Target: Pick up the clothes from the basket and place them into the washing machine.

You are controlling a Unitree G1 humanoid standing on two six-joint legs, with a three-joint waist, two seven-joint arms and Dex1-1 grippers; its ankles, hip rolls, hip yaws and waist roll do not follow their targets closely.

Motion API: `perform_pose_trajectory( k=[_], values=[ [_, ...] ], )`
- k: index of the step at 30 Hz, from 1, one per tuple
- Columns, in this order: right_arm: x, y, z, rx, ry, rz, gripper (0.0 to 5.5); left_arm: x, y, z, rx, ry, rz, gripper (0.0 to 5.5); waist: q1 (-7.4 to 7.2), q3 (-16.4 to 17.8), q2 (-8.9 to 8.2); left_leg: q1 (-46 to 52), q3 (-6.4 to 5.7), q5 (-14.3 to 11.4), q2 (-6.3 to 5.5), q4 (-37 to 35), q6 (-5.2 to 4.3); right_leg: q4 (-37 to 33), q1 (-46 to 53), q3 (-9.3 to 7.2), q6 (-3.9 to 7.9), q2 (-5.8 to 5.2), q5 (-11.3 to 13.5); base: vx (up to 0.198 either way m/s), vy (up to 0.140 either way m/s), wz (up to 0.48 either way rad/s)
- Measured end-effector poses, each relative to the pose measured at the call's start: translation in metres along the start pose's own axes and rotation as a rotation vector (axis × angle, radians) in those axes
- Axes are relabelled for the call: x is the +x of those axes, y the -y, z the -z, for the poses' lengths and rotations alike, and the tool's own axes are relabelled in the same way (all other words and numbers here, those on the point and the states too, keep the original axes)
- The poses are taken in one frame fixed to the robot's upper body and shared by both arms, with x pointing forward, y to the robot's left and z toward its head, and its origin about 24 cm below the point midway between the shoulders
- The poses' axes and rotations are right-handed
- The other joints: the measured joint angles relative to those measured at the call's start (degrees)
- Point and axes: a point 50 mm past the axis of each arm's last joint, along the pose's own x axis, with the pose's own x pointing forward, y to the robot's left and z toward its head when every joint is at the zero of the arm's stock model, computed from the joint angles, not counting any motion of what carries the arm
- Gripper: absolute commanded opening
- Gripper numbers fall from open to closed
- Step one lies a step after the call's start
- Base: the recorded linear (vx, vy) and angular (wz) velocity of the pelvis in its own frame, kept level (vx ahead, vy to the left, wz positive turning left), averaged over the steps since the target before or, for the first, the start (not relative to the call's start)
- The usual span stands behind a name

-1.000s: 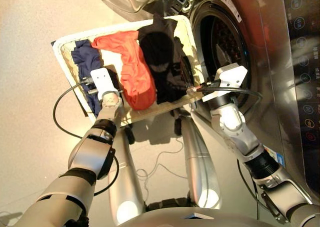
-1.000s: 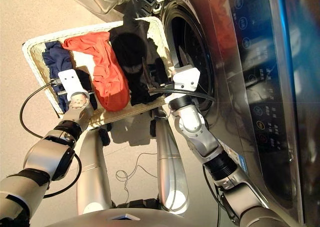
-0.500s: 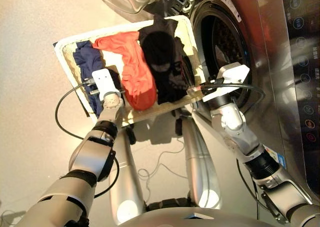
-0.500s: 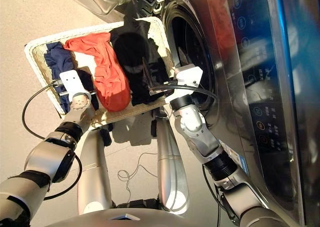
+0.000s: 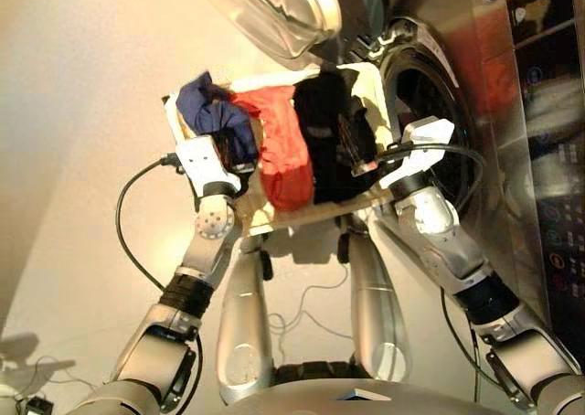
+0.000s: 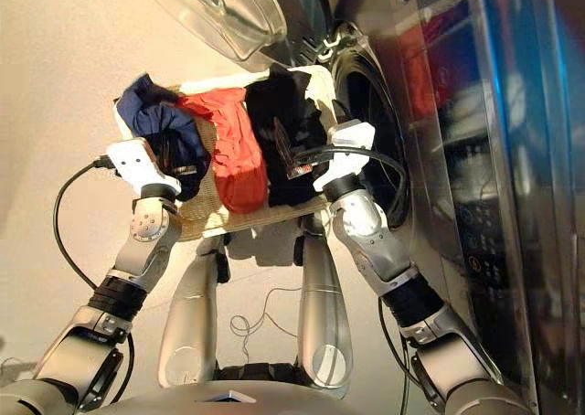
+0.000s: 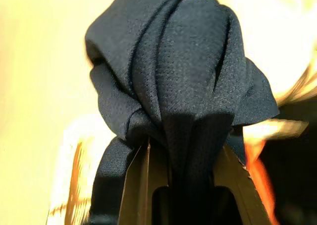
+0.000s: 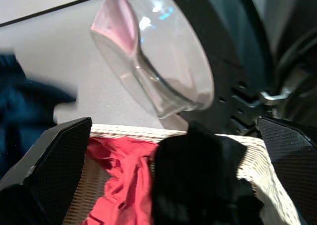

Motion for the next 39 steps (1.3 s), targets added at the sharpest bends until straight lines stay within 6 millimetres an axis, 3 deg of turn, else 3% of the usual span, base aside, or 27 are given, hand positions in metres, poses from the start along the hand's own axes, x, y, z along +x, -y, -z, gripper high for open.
perform_pose_trajectory(
  k=[6,16,24,39],
  values=[
    [0.012,-0.003,-0.007,-0.105,-0.003,-0.077,5.5,0.003,0.012,-0.035,-0.051,0.141,0.153,0.0,0.89,0.3,0.57,0.3,-0.09,0.2,-0.46,-0.2,0.32,-0.6,0.6,0.05,0.57,-0.57,0.3,0.0,0.0,0.0],
    [0.034,-0.013,-0.01,-0.259,-0.018,-0.172,5.5,-0.008,0.038,-0.061,-0.231,0.194,0.388,0.0,1.01,0.8,1.39,0.2,-0.06,0.3,-0.56,-0.2,0.41,-0.9,0.6,0.14,0.6,-0.62,0.4,0.0,0.0,0.0],
    [0.052,-0.031,-0.023,-0.35,0.015,-0.307,5.5,-0.014,0.056,-0.053,-0.286,0.077,0.599,0.0,0.99,1.0,1.88,0.3,0.65,0.3,-0.86,-0.2,0.5,-1.6,0.6,0.88,0.68,-0.49,1.3,0.0,0.0,0.0],
    [0.063,-0.053,-0.015,-0.384,-0.025,-0.433,5.5,-0.014,0.055,-0.051,-0.215,0.031,0.704,0.0,0.98,1.5,2.66,1.4,1.77,0.5,-0.87,-0.2,0.78,-3.2,1.5,2.43,0.81,-0.06,2.8,0.0,0.0,0.0]
  ],
)
